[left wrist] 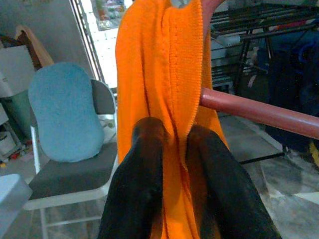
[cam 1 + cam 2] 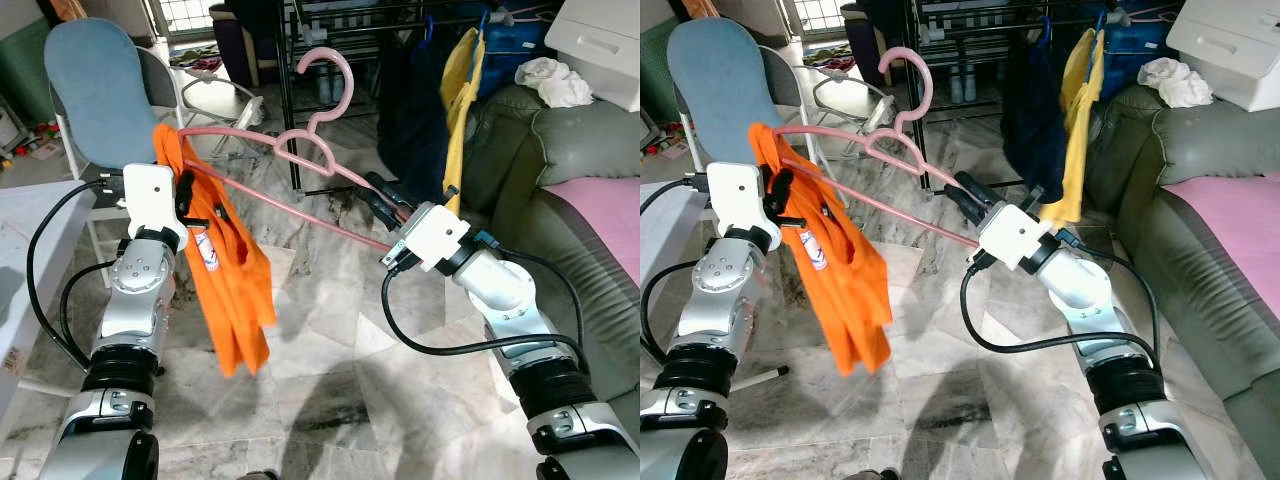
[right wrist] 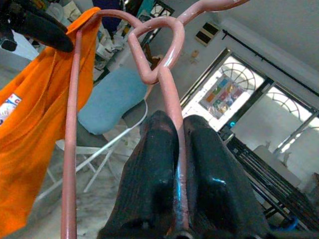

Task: Hang hanger

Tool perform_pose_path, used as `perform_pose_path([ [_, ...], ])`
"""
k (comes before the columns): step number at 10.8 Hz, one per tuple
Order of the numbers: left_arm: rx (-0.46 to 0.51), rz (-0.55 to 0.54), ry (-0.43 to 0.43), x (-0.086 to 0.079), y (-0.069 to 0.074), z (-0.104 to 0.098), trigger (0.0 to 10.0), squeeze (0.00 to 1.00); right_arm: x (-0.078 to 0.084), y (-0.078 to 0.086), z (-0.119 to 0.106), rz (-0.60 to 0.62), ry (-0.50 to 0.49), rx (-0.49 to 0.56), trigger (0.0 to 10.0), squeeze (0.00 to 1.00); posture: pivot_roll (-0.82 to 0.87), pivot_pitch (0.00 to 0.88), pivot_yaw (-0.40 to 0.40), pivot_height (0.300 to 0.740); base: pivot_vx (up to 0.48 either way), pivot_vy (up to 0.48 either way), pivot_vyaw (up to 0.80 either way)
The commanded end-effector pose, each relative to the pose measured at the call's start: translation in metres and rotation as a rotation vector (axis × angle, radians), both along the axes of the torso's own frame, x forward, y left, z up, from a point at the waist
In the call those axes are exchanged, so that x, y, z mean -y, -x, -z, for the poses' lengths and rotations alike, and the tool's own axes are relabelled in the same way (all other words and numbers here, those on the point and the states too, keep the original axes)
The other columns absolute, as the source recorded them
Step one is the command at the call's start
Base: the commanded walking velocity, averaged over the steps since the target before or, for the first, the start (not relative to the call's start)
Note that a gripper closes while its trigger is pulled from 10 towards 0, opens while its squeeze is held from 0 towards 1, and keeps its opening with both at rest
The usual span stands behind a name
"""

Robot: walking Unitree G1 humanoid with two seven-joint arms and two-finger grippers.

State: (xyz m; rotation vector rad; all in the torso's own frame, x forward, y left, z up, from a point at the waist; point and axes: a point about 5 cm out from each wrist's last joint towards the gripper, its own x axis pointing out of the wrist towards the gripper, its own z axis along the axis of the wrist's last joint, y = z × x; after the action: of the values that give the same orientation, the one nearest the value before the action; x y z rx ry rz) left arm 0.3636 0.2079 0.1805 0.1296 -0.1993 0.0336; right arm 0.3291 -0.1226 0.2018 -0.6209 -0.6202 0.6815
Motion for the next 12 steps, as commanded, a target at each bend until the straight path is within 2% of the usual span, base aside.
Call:
perform_pose_path([
  [1,0.010,0.003,0.009,-0.001,-0.002,-0.004,0.0,0.00,-0.002,0.002,-0.012,-0.014,-0.032,0.048,10.0,0.00,-0.04,0.093,0.074,0.740,0.000,0.000,0.00],
  [5,0.042,0.008,0.014,-0.001,-0.002,-0.009,0.0,0.00,-0.004,0.003,-0.007,-0.012,-0.021,0.028,10.0,0.00,-0.04,0.096,0.074,0.740,0.000,0.000,0.00],
  [7,0.062,-0.024,-0.004,-0.008,-0.002,-0.012,0.0,0.00,-0.005,0.003,-0.002,-0.011,-0.008,0.001,10.0,0.00,-0.04,0.096,0.074,0.740,0.000,0.000,0.00],
  [10,0.090,-0.029,-0.036,-0.009,-0.001,-0.021,0.0,0.00,-0.004,0.000,0.017,0.030,0.030,-0.107,10.0,0.00,-0.03,0.094,0.071,0.740,0.000,0.000,0.00],
  [12,0.099,-0.012,-0.062,-0.007,0.006,-0.020,0.0,0.00,-0.001,-0.005,0.033,0.103,0.073,-0.172,10.0,0.00,-0.03,0.088,0.057,0.740,0.000,0.000,0.00],
])
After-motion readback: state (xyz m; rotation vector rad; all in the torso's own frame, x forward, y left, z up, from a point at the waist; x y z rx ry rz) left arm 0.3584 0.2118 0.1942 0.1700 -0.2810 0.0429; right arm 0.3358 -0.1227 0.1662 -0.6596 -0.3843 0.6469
